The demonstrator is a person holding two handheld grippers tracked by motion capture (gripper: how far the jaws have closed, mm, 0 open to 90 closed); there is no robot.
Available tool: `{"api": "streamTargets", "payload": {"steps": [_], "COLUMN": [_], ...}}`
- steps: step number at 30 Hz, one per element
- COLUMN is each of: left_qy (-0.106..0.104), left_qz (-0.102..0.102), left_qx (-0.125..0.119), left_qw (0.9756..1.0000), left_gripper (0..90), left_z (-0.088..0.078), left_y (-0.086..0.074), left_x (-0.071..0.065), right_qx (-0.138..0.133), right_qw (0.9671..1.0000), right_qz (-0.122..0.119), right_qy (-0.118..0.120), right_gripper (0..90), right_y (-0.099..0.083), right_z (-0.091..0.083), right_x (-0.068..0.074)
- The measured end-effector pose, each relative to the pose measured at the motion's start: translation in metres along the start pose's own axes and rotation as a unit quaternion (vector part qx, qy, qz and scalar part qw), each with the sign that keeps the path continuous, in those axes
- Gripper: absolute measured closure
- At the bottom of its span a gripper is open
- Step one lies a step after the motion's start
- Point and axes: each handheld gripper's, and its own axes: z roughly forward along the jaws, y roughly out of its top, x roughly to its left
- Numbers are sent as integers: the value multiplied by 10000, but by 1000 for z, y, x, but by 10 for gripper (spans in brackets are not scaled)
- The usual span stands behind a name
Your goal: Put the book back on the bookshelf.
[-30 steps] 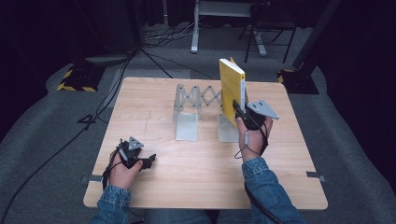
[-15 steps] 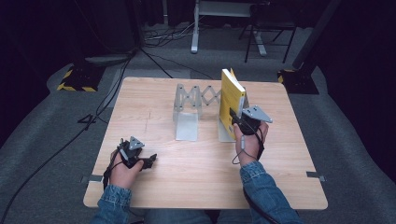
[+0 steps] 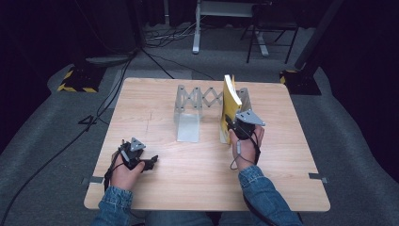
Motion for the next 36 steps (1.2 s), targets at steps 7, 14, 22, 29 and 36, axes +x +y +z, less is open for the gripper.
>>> {"api": "streamTargets", "payload": {"steps": [7, 14, 22, 29, 36], "left_qy": [-12, -19, -73, -70, -79], "left_qz": [28, 61, 99, 90, 119], "left_qx": [4, 27, 30, 20, 55], "left_qw": [10000, 10000, 9999, 9999, 9999], "left_gripper": [227, 225, 220, 212, 212], "left_z": [0, 0, -2, -8, -13], "left_y": [0, 0, -2, -8, -12], "left_x": [0, 0, 0, -1, -1], "right_qx": [11, 20, -385, -462, -437], "right_qw": [10000, 9996, 9981, 9978, 9972], "right_qz": [-19, -254, -463, -455, -334], "right_qy": [26, -93, -133, 157, 502], "right_gripper": [677, 637, 387, 328, 316], "right_y": [-4, -2, 19, 32, 37], "right_z": [3, 1, -21, -47, -68], "right_x": [2, 5, 9, 7, -1]}}
